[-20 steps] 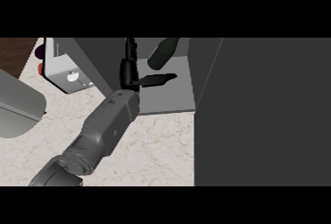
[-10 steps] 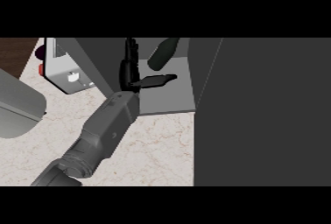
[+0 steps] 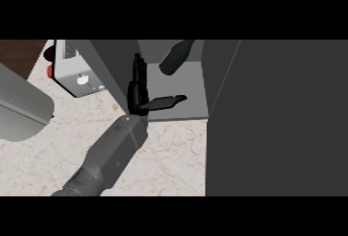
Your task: Pick up the wine, place it into the cabinet and close the cabinet
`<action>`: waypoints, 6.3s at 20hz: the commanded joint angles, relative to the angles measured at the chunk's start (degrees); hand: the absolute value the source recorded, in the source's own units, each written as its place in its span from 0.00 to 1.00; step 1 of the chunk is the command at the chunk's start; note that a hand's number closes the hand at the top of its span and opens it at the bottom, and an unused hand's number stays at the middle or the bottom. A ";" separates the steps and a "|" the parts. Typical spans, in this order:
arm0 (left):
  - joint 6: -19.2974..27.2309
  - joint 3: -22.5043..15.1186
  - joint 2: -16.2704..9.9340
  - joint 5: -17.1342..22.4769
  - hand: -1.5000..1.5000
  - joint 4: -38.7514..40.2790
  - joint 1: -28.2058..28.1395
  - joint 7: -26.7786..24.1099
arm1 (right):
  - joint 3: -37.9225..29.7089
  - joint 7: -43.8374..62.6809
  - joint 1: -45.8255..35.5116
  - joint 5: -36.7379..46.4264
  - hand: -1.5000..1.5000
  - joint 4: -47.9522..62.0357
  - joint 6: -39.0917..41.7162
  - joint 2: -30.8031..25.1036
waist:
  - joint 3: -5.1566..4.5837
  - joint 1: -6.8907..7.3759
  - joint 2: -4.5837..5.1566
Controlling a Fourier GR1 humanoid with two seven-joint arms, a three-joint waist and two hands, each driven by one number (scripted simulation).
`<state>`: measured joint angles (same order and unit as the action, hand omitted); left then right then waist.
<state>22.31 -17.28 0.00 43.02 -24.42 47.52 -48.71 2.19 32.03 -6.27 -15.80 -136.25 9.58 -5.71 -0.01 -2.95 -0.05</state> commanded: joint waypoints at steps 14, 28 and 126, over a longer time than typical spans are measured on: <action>27.23 -27.91 -0.02 -0.01 0.00 -43.05 -23.74 3.89 | 2.40 3.70 0.91 4.45 0.00 -5.85 -4.73 -0.19 | -0.01 2.93 -0.23; 37.76 -33.42 -7.82 -12.26 0.00 -72.25 -39.37 14.80 | -0.91 -1.63 5.20 0.45 0.00 -5.68 -0.60 0.16 | 0.06 3.07 -0.19; -4.22 9.85 -39.97 7.24 0.00 -99.30 -68.27 24.07 | 17.74 -12.87 -63.07 2.05 1.00 68.99 -22.96 5.70 | 0.02 4.05 0.31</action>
<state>15.18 -7.82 -40.40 51.05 -121.42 -22.33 -27.32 23.41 23.55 -69.47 -13.24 -74.15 -16.82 0.02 -0.07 1.37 0.04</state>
